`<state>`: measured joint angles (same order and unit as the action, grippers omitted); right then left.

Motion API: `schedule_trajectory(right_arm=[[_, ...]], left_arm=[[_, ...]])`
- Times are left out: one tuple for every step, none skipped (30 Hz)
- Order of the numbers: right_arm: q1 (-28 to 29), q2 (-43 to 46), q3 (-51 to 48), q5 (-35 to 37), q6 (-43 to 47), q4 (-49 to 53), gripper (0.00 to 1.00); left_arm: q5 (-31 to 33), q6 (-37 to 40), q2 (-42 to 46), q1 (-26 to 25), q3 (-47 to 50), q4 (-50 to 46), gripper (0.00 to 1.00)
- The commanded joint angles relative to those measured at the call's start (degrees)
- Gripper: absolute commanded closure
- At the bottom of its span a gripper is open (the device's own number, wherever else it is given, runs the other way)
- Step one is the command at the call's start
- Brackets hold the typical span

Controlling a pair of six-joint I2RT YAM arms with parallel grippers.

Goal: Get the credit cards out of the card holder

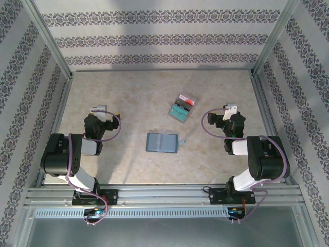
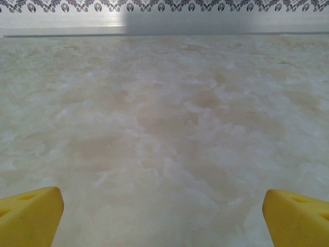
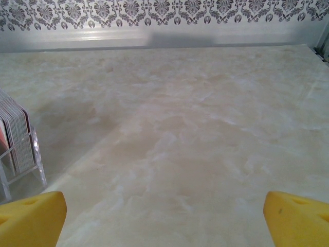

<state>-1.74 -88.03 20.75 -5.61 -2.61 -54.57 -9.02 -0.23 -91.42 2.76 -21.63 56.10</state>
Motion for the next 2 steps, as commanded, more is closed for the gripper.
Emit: schedule_trajectory(right_arm=[[0.15,0.39,0.52,0.43,-0.20,-0.31,0.02],[0.16,0.40,0.56,0.46,-0.24,-0.30,0.02]], left_arm=[[-0.92,-0.48,0.14,0.40,0.01,-0.64,0.01],[-0.91,-0.47,0.18,0.40,0.09,-0.53,0.01]])
